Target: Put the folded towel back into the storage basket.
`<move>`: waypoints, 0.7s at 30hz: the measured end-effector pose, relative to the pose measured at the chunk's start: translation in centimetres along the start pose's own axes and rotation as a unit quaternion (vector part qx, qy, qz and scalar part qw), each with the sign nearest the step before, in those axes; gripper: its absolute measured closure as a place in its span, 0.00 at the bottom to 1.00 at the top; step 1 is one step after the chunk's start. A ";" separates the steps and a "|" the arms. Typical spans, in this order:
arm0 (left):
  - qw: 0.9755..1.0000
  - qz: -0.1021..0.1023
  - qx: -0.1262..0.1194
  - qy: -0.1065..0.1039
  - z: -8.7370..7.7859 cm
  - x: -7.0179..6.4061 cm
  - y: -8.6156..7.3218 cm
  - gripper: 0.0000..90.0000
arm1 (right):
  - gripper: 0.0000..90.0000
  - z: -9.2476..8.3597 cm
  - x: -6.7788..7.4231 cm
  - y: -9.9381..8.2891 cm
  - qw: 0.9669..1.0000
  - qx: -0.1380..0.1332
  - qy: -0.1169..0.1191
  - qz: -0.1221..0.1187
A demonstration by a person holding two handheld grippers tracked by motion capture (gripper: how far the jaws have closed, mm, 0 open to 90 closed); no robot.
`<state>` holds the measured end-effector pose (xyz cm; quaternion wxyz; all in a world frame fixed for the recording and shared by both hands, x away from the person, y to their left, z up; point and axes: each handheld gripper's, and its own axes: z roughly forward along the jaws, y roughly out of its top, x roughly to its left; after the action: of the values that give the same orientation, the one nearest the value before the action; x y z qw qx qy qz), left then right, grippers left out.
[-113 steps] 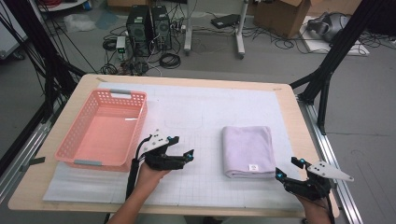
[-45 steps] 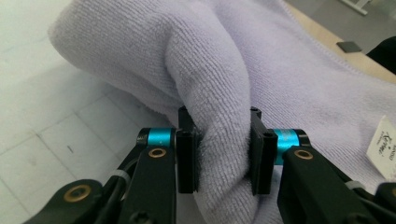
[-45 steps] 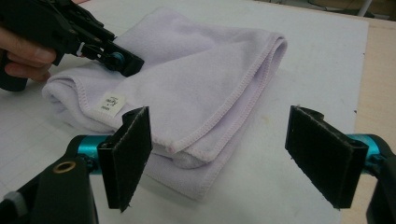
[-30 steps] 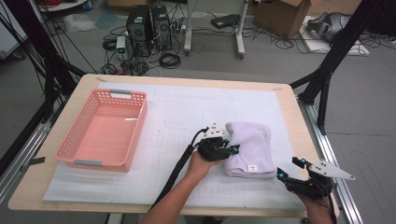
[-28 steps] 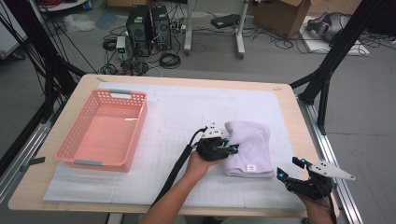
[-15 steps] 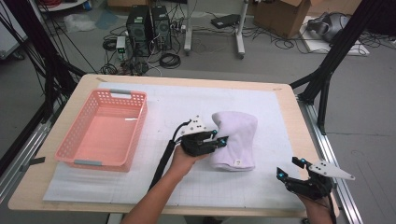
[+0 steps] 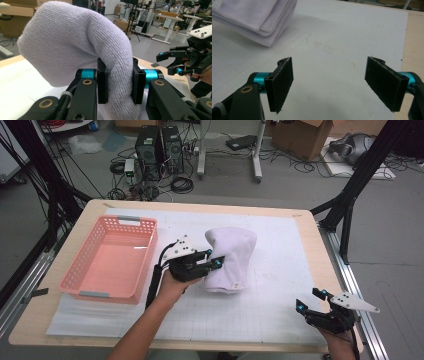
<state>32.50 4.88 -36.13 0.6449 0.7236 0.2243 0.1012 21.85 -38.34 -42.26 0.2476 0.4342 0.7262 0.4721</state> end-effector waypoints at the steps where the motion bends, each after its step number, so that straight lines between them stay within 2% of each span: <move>1: 1.000 0.001 -0.001 0.002 -0.4 0.1 0.2 0.81 | 0.24 0.0 0.0 0.0 1.000 0.000 0.000 0.000; 4: 1.000 0.006 -0.005 0.006 -1.6 0.5 0.6 0.81 | 0.24 0.0 0.1 0.0 1.000 0.002 0.001 0.002; 9: 1.000 0.003 -0.020 0.008 -3.4 1.2 1.2 0.81 | 0.24 0.1 0.2 0.0 1.000 0.004 0.001 0.000; 14: 1.000 0.005 -0.022 0.012 -4.9 1.9 1.8 0.81 | 0.24 0.0 0.2 0.1 1.000 0.001 -0.001 0.000; 21: 0.999 0.002 -0.043 0.022 -7.7 3.0 3.1 0.81 | 0.24 0.1 0.2 0.1 1.000 0.000 -0.001 0.000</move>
<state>32.38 12.85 -32.39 0.6700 0.6932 0.2328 0.1280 21.83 -38.11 -42.17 0.2483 0.4345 0.7261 0.4715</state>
